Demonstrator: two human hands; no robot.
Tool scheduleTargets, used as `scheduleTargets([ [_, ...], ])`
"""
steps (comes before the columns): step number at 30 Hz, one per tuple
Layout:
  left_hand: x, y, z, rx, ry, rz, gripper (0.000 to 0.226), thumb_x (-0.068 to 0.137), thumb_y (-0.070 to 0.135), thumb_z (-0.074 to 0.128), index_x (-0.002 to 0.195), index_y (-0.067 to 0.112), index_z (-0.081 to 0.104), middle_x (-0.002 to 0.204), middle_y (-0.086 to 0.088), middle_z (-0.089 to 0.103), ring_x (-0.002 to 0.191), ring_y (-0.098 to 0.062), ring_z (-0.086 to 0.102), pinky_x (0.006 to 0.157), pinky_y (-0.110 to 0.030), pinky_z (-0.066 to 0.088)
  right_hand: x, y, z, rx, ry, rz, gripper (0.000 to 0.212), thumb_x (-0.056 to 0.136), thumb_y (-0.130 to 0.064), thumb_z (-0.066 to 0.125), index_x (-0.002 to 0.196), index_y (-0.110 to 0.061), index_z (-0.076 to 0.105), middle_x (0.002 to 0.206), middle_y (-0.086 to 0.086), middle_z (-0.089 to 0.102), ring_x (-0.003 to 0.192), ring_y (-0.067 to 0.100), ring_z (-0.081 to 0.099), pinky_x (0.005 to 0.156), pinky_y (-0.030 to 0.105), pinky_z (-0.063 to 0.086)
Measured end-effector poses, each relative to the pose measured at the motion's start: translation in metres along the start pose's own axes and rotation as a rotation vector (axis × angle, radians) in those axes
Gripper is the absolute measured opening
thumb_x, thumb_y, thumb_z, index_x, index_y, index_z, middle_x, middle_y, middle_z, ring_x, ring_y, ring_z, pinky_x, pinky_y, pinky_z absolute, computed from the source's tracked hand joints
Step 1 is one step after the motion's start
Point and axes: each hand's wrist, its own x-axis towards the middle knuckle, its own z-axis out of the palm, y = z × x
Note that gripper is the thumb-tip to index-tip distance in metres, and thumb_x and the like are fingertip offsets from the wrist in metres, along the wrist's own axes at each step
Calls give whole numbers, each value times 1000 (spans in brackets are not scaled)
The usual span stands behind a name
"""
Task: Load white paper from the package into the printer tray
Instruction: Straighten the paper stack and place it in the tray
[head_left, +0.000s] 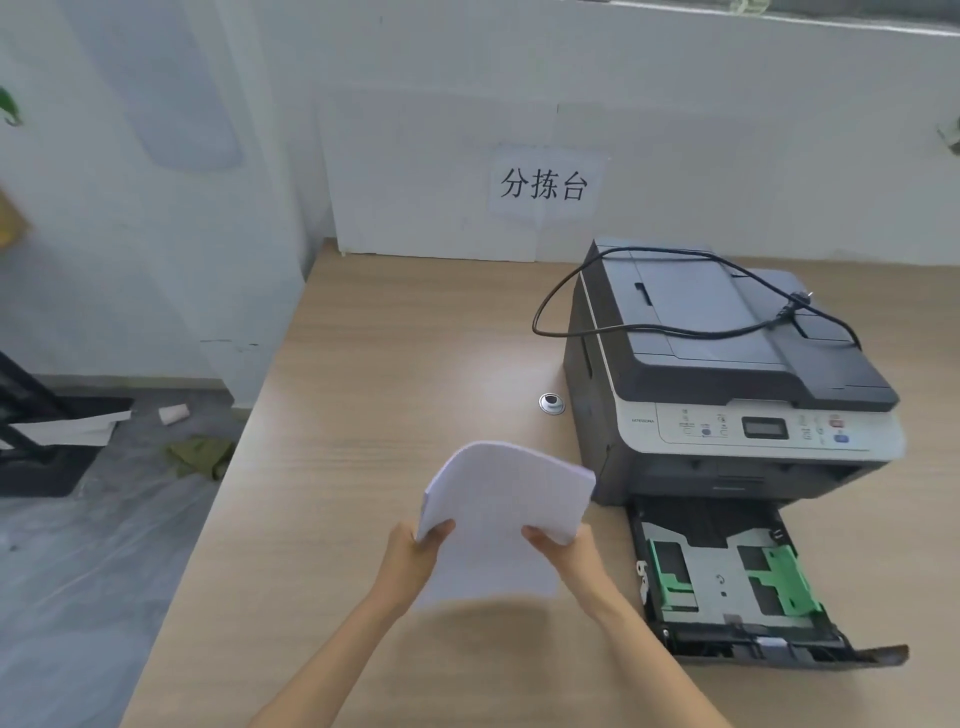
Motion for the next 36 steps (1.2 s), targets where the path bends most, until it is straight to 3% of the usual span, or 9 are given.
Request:
scheduleTargets([
  [2,2,11,-5,-77,75,-12,10,90,12,63,82,8,67,78,-10,65,69,-15,58,62,-26,45,3,-9,-7,-11,-14,-20,4,84,-14,72,85,-17,73,81,-7,77,77,7,69,67,17,52],
  [6,5,40,-26,-420,232,46,16,92,6,59,105,14,62,108,-9,67,95,-22,63,86,-37,50,9,-27,-35,-12,70,-73,15,83,-20,72,86,-5,70,76,4,73,66,14,68,59,18,52],
  [9,3,60,-35,-569,181,87,22,96,10,54,111,24,60,115,1,66,107,-21,60,97,-42,46,11,-39,-41,233,-33,-22,30,84,-26,70,105,-6,68,94,17,75,91,33,72,75,29,60],
  [13,4,74,-35,-710,134,92,35,96,13,53,131,17,53,133,-1,60,122,-22,56,106,-49,42,15,-52,-25,510,-157,34,50,86,-38,61,132,-19,53,124,8,67,115,28,64,86,35,57],
  [20,1,89,-38,-759,35,171,29,93,22,57,121,28,61,119,10,70,108,-9,67,75,-28,58,26,-71,3,618,-328,287,62,82,-56,60,134,-24,50,131,9,62,118,24,62,88,42,54],
  [24,-2,93,-47,-684,-1,220,37,85,27,63,122,25,62,121,5,70,112,-14,65,75,-28,59,25,-84,16,562,-377,199,47,90,-53,52,129,-27,58,134,3,61,124,23,57,92,43,53],
  [29,-2,96,-61,-646,-43,213,36,89,30,58,123,24,60,126,1,67,120,-19,60,84,-31,58,33,-112,23,407,-63,-80,18,87,-20,68,101,-11,71,97,5,76,87,24,73,66,33,60],
  [33,10,108,-134,-658,-206,252,63,86,62,48,133,21,55,124,1,68,110,-17,66,81,-29,59,35,-122,0,318,32,-145,11,88,-12,64,94,-4,70,106,25,69,95,38,66,88,54,54],
  [36,17,124,-172,-307,-341,163,56,83,54,56,134,31,52,122,4,69,101,-17,70,74,-26,59,29,-124,-20,291,-28,-210,12,89,-15,62,96,-14,71,105,16,71,96,32,67,85,50,55],
])
